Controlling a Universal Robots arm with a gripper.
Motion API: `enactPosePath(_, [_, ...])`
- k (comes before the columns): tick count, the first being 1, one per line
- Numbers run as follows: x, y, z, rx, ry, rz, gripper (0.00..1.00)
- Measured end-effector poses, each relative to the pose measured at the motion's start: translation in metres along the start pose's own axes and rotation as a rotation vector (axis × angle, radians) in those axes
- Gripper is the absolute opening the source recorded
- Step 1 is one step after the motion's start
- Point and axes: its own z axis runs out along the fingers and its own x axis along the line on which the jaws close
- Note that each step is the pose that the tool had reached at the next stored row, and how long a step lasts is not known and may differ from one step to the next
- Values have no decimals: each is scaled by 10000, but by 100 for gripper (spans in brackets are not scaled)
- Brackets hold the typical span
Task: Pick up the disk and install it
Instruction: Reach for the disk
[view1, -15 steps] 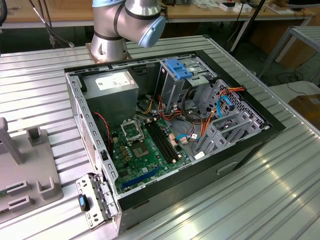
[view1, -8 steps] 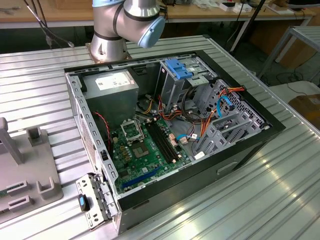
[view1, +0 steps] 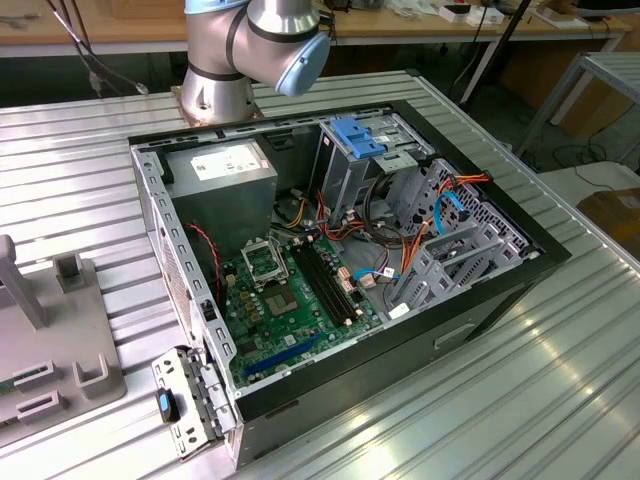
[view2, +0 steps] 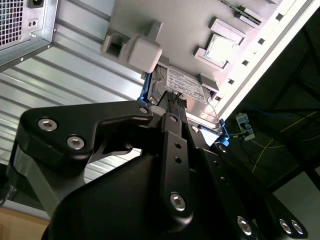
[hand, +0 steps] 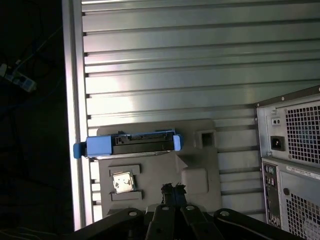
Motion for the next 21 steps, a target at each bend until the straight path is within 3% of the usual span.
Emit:
enactPosePath(3, [1, 0, 0, 0, 0, 0, 11])
enactPosePath(6, [64, -5, -1, -1, -2, 1, 11])
enactPosePath(9, [200, -13, -4, 0, 0, -1, 11])
enactPosePath(11, [255, -17, -4, -1, -1, -1, 11])
enactPosePath(13, [383, -18, -4, 0, -1, 0, 11])
enactPosePath(14, [405, -12, -3, 0, 0, 0, 11])
enactPosePath(17, [423, 36, 3, 0, -1, 0, 11])
enactPosePath(19, [445, 104, 11, 0, -1, 2, 11])
enactPosePath(21, [539, 183, 22, 1, 0, 1, 11])
